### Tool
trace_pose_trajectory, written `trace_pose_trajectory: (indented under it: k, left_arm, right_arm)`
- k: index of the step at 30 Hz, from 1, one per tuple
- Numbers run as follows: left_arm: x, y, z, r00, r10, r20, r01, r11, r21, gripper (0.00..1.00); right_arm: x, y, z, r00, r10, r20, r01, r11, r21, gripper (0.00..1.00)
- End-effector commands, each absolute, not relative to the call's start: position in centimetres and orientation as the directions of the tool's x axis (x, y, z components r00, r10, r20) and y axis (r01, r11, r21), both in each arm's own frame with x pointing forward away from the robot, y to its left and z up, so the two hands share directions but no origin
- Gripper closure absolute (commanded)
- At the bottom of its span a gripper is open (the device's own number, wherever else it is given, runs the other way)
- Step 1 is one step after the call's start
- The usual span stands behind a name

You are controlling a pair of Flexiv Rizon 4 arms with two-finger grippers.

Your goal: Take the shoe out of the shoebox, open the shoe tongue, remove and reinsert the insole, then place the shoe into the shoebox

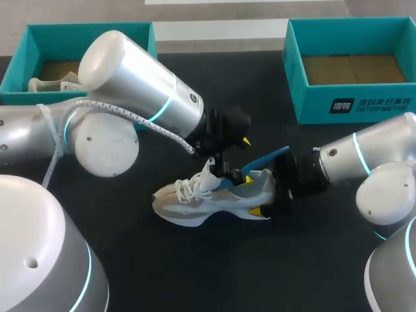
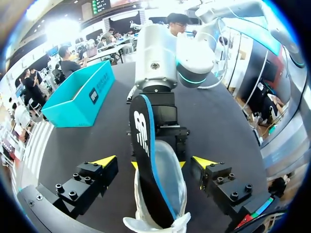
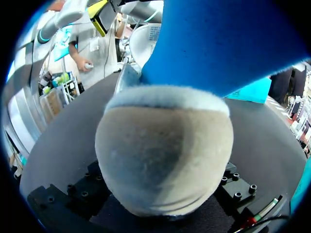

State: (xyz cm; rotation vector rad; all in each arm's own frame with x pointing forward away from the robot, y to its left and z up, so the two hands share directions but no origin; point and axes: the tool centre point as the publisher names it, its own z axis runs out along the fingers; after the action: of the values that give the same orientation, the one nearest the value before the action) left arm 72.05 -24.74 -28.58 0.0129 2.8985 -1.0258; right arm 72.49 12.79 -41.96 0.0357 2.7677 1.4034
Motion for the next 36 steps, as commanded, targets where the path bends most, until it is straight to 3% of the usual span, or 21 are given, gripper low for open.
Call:
trace_pose_trajectory:
  k: [1, 3, 16, 23, 28, 36]
  left_arm:
    - [72.7, -25.1, -29.3, -0.999, -0.008, -0.051, 0.026, 0.775, -0.631, 0.08]
    - [72.7, -25.2, -29.5, -0.998, -0.016, -0.059, 0.025, 0.779, -0.627, 0.19]
    - [72.1, -25.6, -29.9, -0.998, -0.026, -0.062, 0.021, 0.76, -0.649, 0.57]
    - [72.2, -26.0, -30.3, -0.998, -0.023, -0.064, 0.024, 0.758, -0.652, 0.67]
    - [72.5, -26.2, -30.6, -0.997, -0.025, -0.066, 0.024, 0.755, -0.655, 0.62]
    - [72.5, -26.6, -30.3, -0.998, -0.017, -0.065, 0.031, 0.744, -0.667, 0.64]
  right_arm:
    - [72.5, 12.9, -42.0, -0.999, 0.039, -0.024, 0.004, 0.594, 0.804, 1.0]
    - [72.5, 12.9, -42.0, -0.999, 0.039, -0.024, 0.004, 0.594, 0.804, 1.0]
    - [72.5, 12.9, -42.0, -0.999, 0.039, -0.024, 0.004, 0.594, 0.804, 1.0]
    - [72.5, 12.9, -42.0, -0.999, 0.039, -0.024, 0.004, 0.594, 0.804, 1.0]
    - [72.5, 12.9, -42.0, -0.999, 0.039, -0.024, 0.004, 0.594, 0.804, 1.0]
    - [72.5, 12.9, -42.0, -0.999, 0.039, -0.024, 0.004, 0.594, 0.804, 1.0]
